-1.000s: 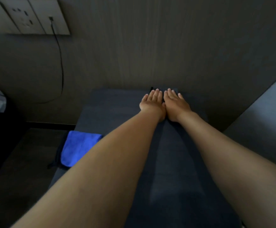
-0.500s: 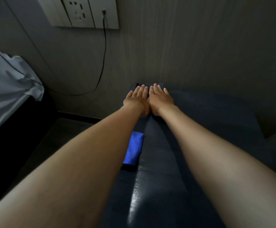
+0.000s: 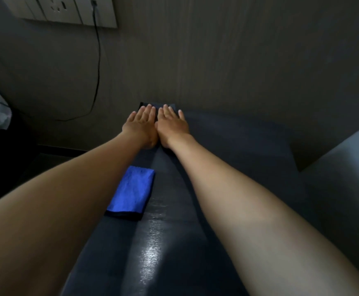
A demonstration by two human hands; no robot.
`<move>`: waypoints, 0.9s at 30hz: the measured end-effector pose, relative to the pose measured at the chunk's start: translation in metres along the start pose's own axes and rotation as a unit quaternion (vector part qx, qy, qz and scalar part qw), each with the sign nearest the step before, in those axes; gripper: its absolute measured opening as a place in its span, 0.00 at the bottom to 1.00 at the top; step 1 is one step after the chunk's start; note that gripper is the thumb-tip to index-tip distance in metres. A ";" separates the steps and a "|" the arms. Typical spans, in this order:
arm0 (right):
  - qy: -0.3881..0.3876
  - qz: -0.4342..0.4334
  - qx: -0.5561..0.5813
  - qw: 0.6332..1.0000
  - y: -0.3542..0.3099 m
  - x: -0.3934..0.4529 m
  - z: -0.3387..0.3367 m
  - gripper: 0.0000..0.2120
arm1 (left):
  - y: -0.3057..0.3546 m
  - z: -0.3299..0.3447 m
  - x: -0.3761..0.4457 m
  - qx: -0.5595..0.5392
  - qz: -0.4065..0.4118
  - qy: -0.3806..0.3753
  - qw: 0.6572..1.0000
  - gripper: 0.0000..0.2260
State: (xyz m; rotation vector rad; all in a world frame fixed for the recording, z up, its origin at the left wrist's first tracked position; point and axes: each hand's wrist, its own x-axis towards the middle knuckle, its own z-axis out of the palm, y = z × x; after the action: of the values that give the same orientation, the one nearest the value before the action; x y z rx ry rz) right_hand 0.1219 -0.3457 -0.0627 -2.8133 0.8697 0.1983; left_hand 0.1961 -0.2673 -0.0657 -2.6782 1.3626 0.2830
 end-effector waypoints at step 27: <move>0.019 0.119 0.062 0.991 0.270 -0.106 -0.019 0.26 | 0.293 -0.016 0.005 0.030 0.107 -0.011 0.994 0.27</move>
State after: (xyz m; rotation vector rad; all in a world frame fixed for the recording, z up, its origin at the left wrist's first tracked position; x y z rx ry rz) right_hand -0.1168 -0.5107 -0.0627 -2.6043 1.1826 0.1187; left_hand -0.0365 -0.4458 -0.0582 -2.4760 1.6257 0.2849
